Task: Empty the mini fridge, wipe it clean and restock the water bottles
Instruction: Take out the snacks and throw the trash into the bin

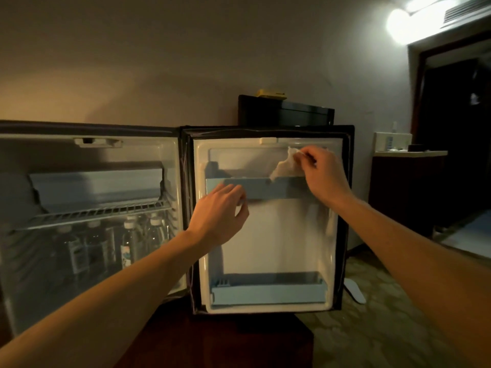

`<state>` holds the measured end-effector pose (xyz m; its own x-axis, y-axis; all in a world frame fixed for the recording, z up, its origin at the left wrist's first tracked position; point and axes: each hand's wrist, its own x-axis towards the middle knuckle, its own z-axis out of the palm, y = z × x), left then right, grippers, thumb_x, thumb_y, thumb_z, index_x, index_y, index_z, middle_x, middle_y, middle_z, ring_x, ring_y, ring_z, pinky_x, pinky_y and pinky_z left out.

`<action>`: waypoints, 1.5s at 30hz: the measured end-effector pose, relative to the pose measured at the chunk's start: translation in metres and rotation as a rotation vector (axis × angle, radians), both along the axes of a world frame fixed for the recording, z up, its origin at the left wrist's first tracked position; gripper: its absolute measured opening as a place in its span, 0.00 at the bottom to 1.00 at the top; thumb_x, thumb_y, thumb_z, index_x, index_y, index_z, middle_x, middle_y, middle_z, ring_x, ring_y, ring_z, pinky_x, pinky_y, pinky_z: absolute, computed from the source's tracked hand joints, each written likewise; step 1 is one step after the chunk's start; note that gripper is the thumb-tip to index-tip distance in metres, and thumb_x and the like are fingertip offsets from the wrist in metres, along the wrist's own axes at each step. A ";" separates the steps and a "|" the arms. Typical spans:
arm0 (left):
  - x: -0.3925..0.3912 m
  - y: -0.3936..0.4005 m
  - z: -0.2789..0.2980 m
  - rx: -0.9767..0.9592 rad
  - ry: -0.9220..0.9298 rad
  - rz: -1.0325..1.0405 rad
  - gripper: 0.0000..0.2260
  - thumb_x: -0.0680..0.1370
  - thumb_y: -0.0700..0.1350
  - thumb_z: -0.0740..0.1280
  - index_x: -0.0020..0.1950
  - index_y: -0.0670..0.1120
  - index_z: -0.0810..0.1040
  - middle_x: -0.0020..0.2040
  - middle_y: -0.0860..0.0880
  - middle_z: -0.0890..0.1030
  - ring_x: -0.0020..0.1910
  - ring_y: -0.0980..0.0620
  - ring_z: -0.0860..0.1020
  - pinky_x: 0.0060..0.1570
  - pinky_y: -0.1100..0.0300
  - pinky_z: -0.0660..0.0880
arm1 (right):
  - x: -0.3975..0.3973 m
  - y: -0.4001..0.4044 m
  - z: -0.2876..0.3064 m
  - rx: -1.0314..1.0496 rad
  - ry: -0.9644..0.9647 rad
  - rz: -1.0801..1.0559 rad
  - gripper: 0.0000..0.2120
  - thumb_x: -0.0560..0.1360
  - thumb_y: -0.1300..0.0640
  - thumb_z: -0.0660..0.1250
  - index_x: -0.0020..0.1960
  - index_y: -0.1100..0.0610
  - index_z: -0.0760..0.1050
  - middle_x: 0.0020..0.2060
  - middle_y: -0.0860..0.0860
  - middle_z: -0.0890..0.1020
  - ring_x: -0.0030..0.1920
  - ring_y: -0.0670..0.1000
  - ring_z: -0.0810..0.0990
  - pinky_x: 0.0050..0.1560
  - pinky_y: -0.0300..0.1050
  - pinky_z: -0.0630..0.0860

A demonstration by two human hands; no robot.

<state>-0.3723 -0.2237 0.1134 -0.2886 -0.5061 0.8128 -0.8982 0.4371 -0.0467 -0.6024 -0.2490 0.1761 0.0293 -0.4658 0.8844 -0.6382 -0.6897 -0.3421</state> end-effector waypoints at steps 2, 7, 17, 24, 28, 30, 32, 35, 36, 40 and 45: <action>-0.005 0.003 -0.001 0.054 -0.008 -0.005 0.05 0.80 0.50 0.63 0.49 0.50 0.74 0.46 0.54 0.78 0.41 0.55 0.74 0.38 0.60 0.74 | -0.006 0.011 -0.003 -0.035 0.020 0.005 0.08 0.81 0.56 0.62 0.52 0.58 0.79 0.42 0.47 0.78 0.43 0.45 0.75 0.42 0.30 0.68; -0.028 0.014 -0.015 0.188 -0.037 -0.030 0.04 0.79 0.51 0.62 0.49 0.52 0.74 0.45 0.55 0.78 0.40 0.53 0.77 0.43 0.52 0.79 | -0.026 0.032 -0.036 0.003 0.121 -0.002 0.07 0.80 0.54 0.64 0.49 0.56 0.79 0.38 0.48 0.81 0.37 0.45 0.77 0.38 0.34 0.69; -0.107 0.027 -0.115 0.397 -0.091 -0.092 0.06 0.78 0.51 0.62 0.51 0.51 0.74 0.51 0.54 0.81 0.50 0.47 0.79 0.41 0.54 0.70 | -0.091 0.065 -0.186 0.397 0.183 -0.046 0.08 0.80 0.53 0.63 0.51 0.56 0.78 0.38 0.47 0.81 0.38 0.46 0.79 0.40 0.44 0.73; -0.192 0.025 -0.207 0.590 -0.156 -0.234 0.07 0.80 0.52 0.60 0.53 0.52 0.74 0.51 0.52 0.80 0.50 0.48 0.78 0.47 0.50 0.77 | -0.171 0.086 -0.300 0.688 0.153 -0.160 0.08 0.80 0.54 0.61 0.54 0.50 0.78 0.43 0.43 0.79 0.42 0.42 0.76 0.41 0.35 0.69; -0.249 0.022 -0.268 0.705 -0.192 -0.339 0.07 0.80 0.53 0.61 0.52 0.52 0.74 0.50 0.53 0.79 0.49 0.50 0.78 0.45 0.50 0.77 | -0.231 0.104 -0.363 0.856 0.100 -0.247 0.06 0.80 0.53 0.62 0.54 0.49 0.77 0.42 0.42 0.78 0.42 0.40 0.76 0.40 0.35 0.71; -0.277 0.020 -0.300 0.743 -0.190 -0.381 0.06 0.80 0.52 0.61 0.51 0.51 0.74 0.48 0.54 0.79 0.47 0.52 0.78 0.42 0.54 0.75 | -0.261 0.111 -0.391 0.899 0.072 -0.310 0.05 0.80 0.54 0.64 0.53 0.50 0.78 0.42 0.43 0.79 0.43 0.43 0.78 0.42 0.38 0.74; -0.303 0.018 -0.331 0.803 -0.190 -0.403 0.06 0.80 0.52 0.62 0.49 0.51 0.74 0.46 0.54 0.78 0.46 0.53 0.78 0.42 0.56 0.75 | -0.290 0.116 -0.422 0.911 0.031 -0.382 0.05 0.79 0.55 0.65 0.51 0.53 0.79 0.42 0.47 0.81 0.43 0.47 0.79 0.43 0.42 0.75; -0.338 0.016 -0.380 0.906 -0.211 -0.404 0.06 0.79 0.52 0.61 0.47 0.51 0.73 0.45 0.53 0.78 0.46 0.51 0.77 0.44 0.52 0.76 | -0.325 0.125 -0.469 0.979 -0.012 -0.481 0.05 0.78 0.58 0.64 0.48 0.56 0.79 0.39 0.49 0.80 0.41 0.49 0.79 0.38 0.42 0.72; -0.349 0.015 -0.397 0.929 -0.230 -0.404 0.06 0.79 0.52 0.61 0.47 0.51 0.72 0.46 0.53 0.78 0.46 0.50 0.78 0.44 0.52 0.76 | -0.335 0.127 -0.486 1.017 -0.018 -0.505 0.04 0.78 0.59 0.64 0.47 0.55 0.78 0.38 0.48 0.80 0.41 0.49 0.79 0.37 0.41 0.71; -0.388 0.011 -0.457 1.008 -0.343 -0.418 0.06 0.79 0.52 0.61 0.51 0.50 0.73 0.49 0.51 0.77 0.48 0.49 0.78 0.45 0.53 0.75 | -0.369 0.136 -0.548 1.150 -0.063 -0.574 0.06 0.77 0.59 0.64 0.52 0.54 0.79 0.43 0.49 0.82 0.42 0.47 0.78 0.41 0.44 0.75; -0.435 0.004 -0.521 1.090 -0.432 -0.453 0.10 0.80 0.54 0.61 0.56 0.51 0.72 0.53 0.50 0.76 0.52 0.49 0.77 0.48 0.51 0.78 | -0.404 0.143 -0.613 1.244 -0.092 -0.656 0.06 0.78 0.60 0.63 0.50 0.53 0.78 0.42 0.49 0.80 0.41 0.47 0.79 0.40 0.43 0.77</action>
